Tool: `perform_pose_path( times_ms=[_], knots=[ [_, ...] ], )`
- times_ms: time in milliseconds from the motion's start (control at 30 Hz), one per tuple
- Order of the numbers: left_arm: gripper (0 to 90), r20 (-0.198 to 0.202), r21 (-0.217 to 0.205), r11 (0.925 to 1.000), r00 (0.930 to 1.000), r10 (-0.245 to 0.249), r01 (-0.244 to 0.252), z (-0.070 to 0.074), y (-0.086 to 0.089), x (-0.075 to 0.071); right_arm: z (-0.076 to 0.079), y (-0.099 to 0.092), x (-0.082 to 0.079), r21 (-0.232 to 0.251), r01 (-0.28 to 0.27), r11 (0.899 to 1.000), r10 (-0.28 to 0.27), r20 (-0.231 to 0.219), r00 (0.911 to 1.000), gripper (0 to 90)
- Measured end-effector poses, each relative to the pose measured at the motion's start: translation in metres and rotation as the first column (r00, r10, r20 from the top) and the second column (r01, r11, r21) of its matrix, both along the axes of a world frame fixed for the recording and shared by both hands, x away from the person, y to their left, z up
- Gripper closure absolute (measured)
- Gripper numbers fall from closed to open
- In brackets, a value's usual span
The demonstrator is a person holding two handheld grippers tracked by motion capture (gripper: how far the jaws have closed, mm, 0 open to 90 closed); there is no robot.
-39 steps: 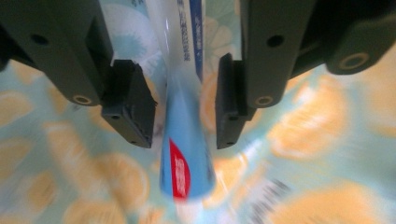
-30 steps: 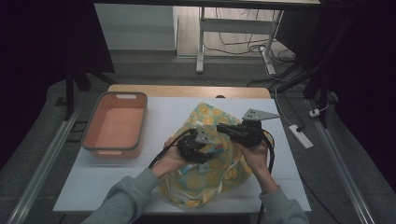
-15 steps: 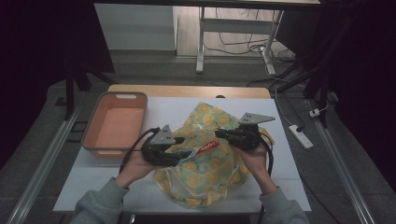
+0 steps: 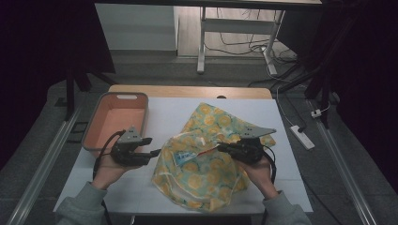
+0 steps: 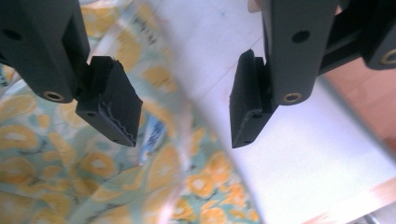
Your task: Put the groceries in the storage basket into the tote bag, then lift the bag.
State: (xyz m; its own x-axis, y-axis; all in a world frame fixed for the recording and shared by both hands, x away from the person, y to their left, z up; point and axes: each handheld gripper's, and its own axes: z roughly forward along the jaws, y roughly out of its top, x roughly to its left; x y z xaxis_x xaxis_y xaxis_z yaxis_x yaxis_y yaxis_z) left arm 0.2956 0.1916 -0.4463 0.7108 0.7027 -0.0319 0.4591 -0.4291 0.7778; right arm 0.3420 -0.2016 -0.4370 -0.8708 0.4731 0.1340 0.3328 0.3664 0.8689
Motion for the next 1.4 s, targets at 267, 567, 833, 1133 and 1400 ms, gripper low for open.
perform_pose_path(
  times_ms=[267, 567, 833, 1133, 1400],
  knots=[
    [41.7, -0.020, -0.012, 0.9991, 0.9990, 0.041, -0.041, -0.003, 0.012, 0.004, -0.004, -0.002, -0.003, -0.008, -0.009, 1.000, 0.009, -0.009, 0.9999, 89.1],
    [39.4, -0.048, -0.010, 0.9997, 0.9986, -0.023, 0.023, -0.002, -0.023, 0.019, -0.008, -0.002, -0.004, -0.017, -0.013, 1.000, 0.013, -0.016, 0.9998, 89.1],
    [71.0, -0.107, 0.016, 0.9961, 0.9907, -0.085, 0.087, -0.017, -0.063, 0.041, -0.010, -0.001, -0.005, -0.029, -0.027, 0.999, 0.027, -0.016, 0.9995, 89.0],
    [88.0, -0.125, -0.020, 0.9952, 0.9874, -0.097, 0.096, -0.014, -0.053, 0.036, -0.002, -0.005, -0.020, -0.057, 0.081, 0.995, -0.080, 0.024, 0.9965, 42.0],
    [88.0, -0.144, -0.039, 0.9956, 0.9855, -0.089, 0.085, -0.017, -0.047, 0.037, 0.008, -0.029, -0.070, -0.110, 0.206, 0.973, -0.202, 0.045, 0.9784, 25.6]
  ],
)
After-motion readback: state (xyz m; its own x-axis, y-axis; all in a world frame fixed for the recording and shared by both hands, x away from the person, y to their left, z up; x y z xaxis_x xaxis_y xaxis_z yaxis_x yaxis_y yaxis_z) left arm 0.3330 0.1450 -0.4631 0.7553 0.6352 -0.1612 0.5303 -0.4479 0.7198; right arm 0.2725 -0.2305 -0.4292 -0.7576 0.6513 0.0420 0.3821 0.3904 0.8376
